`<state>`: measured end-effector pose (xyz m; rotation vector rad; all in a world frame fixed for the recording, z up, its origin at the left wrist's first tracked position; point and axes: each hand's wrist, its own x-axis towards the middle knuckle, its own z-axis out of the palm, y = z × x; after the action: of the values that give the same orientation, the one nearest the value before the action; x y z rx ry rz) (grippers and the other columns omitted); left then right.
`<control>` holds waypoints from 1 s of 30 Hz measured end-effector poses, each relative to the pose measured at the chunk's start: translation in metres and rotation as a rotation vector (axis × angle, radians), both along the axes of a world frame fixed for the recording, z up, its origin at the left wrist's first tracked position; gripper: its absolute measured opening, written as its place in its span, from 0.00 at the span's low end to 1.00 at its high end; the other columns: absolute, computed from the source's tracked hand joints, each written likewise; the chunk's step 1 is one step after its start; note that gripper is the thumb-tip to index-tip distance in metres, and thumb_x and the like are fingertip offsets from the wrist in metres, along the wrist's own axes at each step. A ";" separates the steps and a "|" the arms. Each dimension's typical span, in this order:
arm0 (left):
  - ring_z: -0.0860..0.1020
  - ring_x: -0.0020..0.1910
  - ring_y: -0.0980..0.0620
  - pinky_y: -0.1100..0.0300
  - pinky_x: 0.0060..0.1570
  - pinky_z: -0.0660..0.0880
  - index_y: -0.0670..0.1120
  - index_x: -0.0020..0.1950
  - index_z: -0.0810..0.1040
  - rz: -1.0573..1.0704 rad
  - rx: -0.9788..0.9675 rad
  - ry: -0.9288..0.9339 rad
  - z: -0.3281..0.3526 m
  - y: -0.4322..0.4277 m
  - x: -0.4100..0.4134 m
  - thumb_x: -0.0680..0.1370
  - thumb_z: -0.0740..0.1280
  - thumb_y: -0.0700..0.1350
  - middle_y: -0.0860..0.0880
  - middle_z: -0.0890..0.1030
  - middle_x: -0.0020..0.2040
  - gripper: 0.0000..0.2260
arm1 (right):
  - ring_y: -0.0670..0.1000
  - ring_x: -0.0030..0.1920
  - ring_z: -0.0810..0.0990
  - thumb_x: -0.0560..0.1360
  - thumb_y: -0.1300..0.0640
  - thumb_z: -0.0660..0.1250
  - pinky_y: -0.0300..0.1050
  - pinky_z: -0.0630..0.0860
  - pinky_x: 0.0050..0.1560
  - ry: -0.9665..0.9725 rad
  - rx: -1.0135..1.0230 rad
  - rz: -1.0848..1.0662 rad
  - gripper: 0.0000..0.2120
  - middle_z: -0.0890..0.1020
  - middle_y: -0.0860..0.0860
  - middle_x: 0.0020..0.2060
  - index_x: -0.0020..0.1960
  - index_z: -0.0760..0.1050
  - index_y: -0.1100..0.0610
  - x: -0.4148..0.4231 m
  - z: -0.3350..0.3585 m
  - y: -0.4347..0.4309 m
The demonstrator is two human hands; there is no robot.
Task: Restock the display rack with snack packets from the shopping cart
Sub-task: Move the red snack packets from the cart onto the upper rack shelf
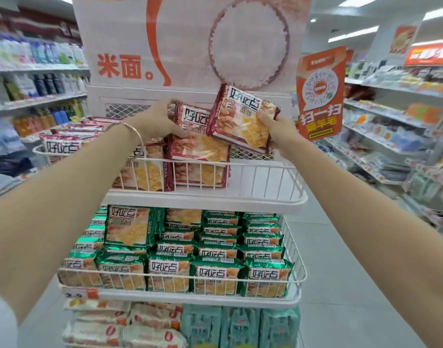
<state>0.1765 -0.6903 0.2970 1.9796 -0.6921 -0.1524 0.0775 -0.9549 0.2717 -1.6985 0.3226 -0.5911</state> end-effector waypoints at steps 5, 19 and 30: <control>0.79 0.47 0.47 0.57 0.43 0.76 0.47 0.62 0.66 0.006 0.424 -0.372 0.007 0.000 -0.001 0.68 0.79 0.34 0.47 0.79 0.51 0.31 | 0.47 0.41 0.83 0.79 0.48 0.68 0.46 0.82 0.44 -0.064 0.254 -0.119 0.10 0.83 0.49 0.44 0.49 0.75 0.55 -0.013 0.004 -0.023; 0.50 0.81 0.45 0.31 0.75 0.48 0.59 0.81 0.47 0.046 1.162 -0.544 -0.035 -0.044 -0.003 0.83 0.40 0.63 0.51 0.49 0.83 0.27 | 0.55 0.54 0.82 0.68 0.51 0.79 0.56 0.80 0.58 -0.082 0.189 -0.293 0.31 0.82 0.55 0.55 0.65 0.71 0.60 0.021 -0.002 -0.068; 0.47 0.81 0.42 0.33 0.74 0.55 0.59 0.81 0.42 0.049 1.243 -0.556 -0.043 -0.033 0.012 0.79 0.32 0.58 0.50 0.41 0.83 0.29 | 0.56 0.61 0.77 0.81 0.52 0.65 0.55 0.75 0.66 0.483 -0.204 0.058 0.19 0.75 0.56 0.63 0.67 0.70 0.62 0.079 -0.033 -0.073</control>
<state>0.1887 -0.7229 0.2537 3.2975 -1.0314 0.0292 0.1561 -1.0277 0.2390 -2.0340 0.5688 -0.1654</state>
